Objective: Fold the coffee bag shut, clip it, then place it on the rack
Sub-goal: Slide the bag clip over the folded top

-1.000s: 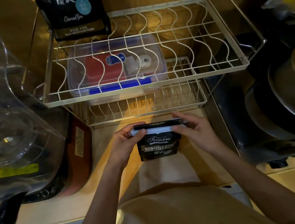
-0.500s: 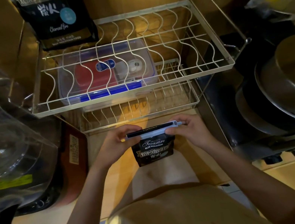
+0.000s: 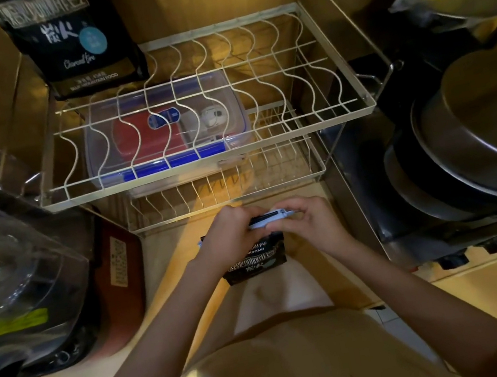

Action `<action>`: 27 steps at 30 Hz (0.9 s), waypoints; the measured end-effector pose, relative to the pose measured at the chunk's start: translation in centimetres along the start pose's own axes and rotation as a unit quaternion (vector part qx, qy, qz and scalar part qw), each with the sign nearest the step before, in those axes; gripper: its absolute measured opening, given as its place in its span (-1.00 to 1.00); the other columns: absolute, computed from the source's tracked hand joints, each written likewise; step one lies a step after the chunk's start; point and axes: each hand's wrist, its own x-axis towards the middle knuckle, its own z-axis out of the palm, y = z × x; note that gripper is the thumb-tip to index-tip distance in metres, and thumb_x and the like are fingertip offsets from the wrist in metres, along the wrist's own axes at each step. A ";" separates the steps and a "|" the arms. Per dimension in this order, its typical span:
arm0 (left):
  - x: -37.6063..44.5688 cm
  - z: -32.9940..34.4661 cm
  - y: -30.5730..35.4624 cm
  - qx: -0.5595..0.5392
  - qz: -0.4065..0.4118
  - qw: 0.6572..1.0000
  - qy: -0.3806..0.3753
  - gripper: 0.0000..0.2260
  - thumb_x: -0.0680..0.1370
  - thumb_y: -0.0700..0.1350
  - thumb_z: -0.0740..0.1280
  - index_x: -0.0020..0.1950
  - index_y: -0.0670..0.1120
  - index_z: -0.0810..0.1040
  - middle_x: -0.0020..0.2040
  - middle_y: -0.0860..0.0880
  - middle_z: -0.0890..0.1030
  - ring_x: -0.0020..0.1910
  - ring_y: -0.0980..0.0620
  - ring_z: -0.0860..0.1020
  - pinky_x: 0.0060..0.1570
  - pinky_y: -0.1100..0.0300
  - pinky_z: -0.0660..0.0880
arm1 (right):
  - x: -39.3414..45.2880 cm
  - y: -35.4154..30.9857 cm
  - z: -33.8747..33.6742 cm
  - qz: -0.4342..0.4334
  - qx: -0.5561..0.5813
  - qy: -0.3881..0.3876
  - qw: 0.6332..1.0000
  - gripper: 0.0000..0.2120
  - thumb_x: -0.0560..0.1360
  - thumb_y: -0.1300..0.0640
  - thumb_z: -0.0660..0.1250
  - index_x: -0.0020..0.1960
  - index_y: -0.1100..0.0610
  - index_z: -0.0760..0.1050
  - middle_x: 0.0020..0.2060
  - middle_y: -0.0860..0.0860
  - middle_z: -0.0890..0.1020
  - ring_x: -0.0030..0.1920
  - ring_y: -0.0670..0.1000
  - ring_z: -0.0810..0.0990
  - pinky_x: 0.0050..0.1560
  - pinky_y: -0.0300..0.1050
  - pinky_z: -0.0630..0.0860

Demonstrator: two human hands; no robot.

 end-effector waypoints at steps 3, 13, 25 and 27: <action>0.4 -0.1 0.3 -0.005 -0.001 1.000 0.017 -0.74 0.39 -0.13 0.42 0.07 -0.10 0.59 -0.08 -0.11 0.70 -0.14 -0.05 0.63 -0.10 0.17 0.47 | 0.0 -0.1 -0.6 0.008 -0.007 -0.040 0.999 -0.76 0.36 0.19 0.44 0.02 0.15 0.58 -0.14 -0.04 0.64 -0.06 -0.09 0.60 0.01 -0.09 0.54; 1.1 0.1 1.1 0.010 -0.077 0.997 0.014 -0.79 0.33 -0.14 0.46 -0.04 -0.07 0.63 -0.10 -0.10 0.70 -0.11 -0.08 0.60 -0.13 0.18 0.39 | 0.8 -1.6 -3.2 -0.122 -0.434 -0.165 0.877 -0.69 0.53 -0.09 0.14 -0.02 0.15 0.44 -0.12 0.10 0.59 -0.10 0.09 0.55 -0.12 -0.03 0.49; 0.3 0.7 1.7 0.012 -0.041 0.999 0.033 -0.82 0.34 -0.17 0.46 -0.07 -0.06 0.66 -0.15 -0.08 0.72 -0.18 -0.05 0.63 -0.11 0.13 0.47 | 0.6 0.4 -3.5 -0.251 -0.408 -0.147 0.866 -0.67 0.49 -0.01 0.11 -0.22 0.21 0.49 -0.35 0.12 0.58 -0.31 0.09 0.52 -0.23 -0.12 0.43; 0.1 0.7 1.6 0.005 -0.037 0.999 0.032 -0.82 0.34 -0.18 0.46 -0.07 -0.06 0.66 -0.16 -0.08 0.72 -0.20 -0.04 0.63 -0.11 0.12 0.49 | 0.4 0.6 -3.4 -0.246 -0.400 -0.149 0.870 -0.67 0.49 -0.01 0.11 -0.23 0.21 0.48 -0.36 0.13 0.56 -0.33 0.07 0.50 -0.24 -0.16 0.37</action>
